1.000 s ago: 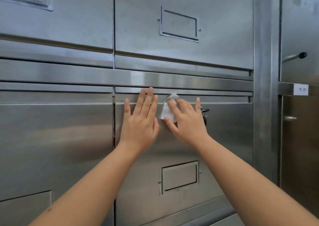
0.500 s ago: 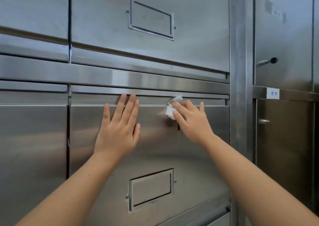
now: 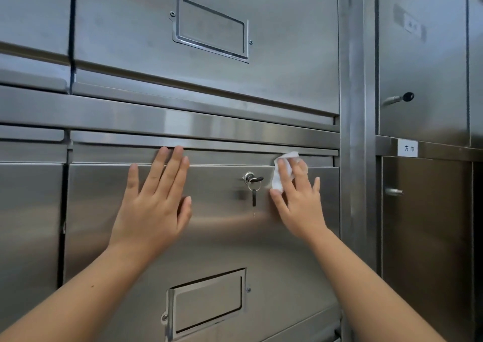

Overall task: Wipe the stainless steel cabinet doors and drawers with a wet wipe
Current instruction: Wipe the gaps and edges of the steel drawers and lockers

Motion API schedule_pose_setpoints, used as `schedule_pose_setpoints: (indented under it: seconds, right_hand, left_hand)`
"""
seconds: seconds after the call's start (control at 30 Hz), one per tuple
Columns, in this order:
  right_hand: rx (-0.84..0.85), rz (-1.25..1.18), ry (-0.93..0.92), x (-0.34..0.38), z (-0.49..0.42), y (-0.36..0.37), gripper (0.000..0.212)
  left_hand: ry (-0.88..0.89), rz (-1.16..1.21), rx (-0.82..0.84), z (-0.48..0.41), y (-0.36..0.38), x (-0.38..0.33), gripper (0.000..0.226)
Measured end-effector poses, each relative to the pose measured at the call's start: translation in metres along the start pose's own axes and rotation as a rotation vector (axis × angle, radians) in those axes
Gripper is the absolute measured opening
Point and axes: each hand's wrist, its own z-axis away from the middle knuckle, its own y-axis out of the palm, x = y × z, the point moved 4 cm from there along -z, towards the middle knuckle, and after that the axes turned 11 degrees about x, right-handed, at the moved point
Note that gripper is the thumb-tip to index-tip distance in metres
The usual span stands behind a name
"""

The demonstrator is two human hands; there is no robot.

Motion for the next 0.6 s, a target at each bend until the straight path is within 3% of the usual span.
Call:
schedule_pose_setpoints:
  seconds: [0.17,0.43,0.6]
  right_hand:
    - [-0.022,-0.043,-0.070,0.002,0.000,0.007,0.059]
    - [0.046,-0.027,0.058,-0.075,-0.011,-0.012,0.059]
    - [0.014,-0.072,0.065,-0.069,-0.007,-0.016,0.061]
  left_hand:
    - [-0.001,-0.019,0.004,0.000,-0.001,-0.001,0.060]
    - [-0.005,-0.019,0.004,0.000,0.001,0.000,0.060]
    - [0.000,-0.015,0.011,0.000,0.002,0.000,0.060]
